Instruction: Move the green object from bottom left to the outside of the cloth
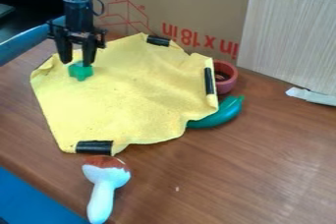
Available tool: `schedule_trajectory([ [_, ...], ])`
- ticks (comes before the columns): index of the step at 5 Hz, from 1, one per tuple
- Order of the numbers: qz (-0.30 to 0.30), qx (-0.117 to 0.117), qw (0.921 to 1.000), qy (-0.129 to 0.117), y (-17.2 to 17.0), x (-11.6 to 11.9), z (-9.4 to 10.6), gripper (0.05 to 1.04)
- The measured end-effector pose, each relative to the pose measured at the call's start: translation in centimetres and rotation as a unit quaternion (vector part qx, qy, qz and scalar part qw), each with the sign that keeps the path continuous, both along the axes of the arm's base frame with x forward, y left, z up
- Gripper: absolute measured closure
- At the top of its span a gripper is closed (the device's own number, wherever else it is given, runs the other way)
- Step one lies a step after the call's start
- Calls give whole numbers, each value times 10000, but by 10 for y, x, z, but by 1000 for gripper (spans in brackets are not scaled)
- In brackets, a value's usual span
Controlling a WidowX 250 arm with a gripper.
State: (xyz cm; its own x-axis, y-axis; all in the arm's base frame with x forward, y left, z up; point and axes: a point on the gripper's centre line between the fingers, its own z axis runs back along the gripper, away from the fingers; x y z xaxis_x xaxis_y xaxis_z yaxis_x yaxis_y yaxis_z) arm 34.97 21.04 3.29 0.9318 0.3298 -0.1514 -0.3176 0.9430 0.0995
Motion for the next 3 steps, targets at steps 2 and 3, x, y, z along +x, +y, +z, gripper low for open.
schedule_trajectory([
  [2,11,62,9999,100,16,-12,-1,82],
  [3,64,201,9994,259,23,-21,-6,137],
])
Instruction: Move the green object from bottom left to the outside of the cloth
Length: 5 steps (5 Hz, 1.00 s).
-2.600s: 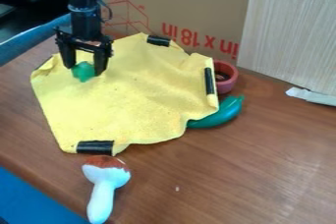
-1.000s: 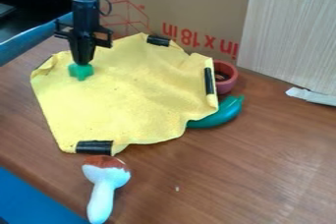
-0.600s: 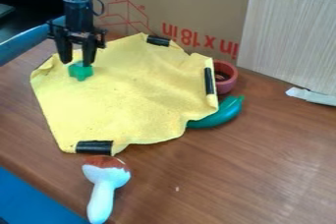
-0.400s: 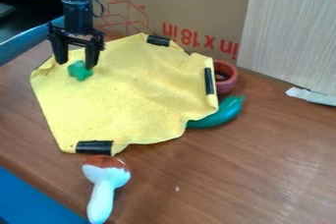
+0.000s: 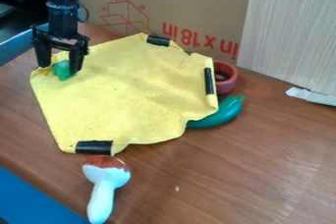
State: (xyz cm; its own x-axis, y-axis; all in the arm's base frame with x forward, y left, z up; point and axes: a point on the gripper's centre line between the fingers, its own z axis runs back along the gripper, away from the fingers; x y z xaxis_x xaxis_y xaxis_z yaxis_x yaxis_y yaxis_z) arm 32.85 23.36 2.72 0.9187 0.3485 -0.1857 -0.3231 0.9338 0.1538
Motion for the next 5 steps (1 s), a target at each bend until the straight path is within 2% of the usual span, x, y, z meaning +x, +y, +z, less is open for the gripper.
schedule_trajectory([
  [1,83,64,9999,38,0,-4,-6,328],
  [2,152,12,9999,53,-1,-4,-4,331],
  [3,229,-228,9995,-35,-4,-3,0,331],
  [4,156,-364,9978,-533,-24,-2,42,331],
  [5,-378,-421,9950,-828,-77,0,81,331],
])
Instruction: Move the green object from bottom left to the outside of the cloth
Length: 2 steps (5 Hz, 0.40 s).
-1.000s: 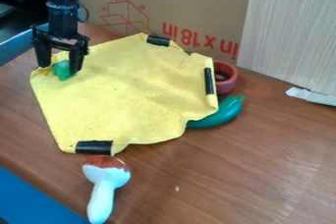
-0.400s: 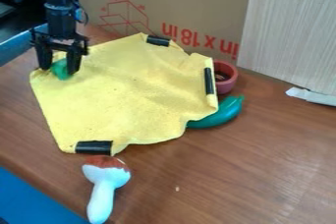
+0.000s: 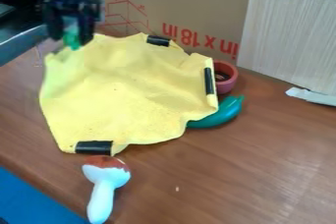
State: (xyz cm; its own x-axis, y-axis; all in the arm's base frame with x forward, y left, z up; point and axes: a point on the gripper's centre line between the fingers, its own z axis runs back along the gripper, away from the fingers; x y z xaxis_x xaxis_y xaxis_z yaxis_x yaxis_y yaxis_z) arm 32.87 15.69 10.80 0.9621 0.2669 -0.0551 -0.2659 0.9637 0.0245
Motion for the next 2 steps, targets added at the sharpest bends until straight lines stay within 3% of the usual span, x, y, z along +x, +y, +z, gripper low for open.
schedule_trajectory([
  [1,-638,101,9979,-30,-52,-10,14,331],
  [2,-1075,307,9936,149,-102,-23,10,331],
])
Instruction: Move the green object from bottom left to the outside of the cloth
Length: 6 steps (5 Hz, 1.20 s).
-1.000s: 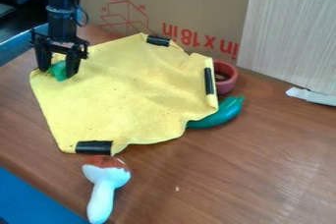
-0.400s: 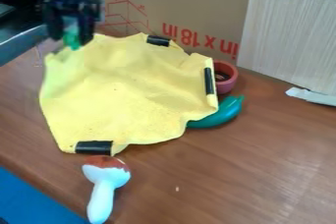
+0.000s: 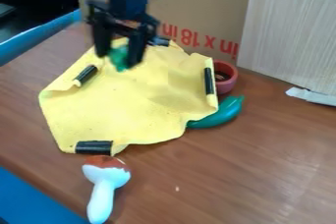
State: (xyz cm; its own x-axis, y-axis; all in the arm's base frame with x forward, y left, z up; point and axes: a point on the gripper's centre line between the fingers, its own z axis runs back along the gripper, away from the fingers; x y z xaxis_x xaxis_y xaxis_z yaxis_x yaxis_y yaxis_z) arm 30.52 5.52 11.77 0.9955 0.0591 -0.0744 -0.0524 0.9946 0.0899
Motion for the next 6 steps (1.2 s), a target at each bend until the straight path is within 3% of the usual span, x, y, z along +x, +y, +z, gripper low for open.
schedule_trajectory([
  [2,-856,140,9959,239,-98,-38,-18,331],
  [3,-1221,333,9919,124,-146,-50,-34,331],
  [4,-1517,649,9859,287,-191,-57,-66,331],
  [5,-1448,782,9856,394,-216,-44,-92,331],
  [6,-1375,818,9867,284,-222,-29,-100,331],
])
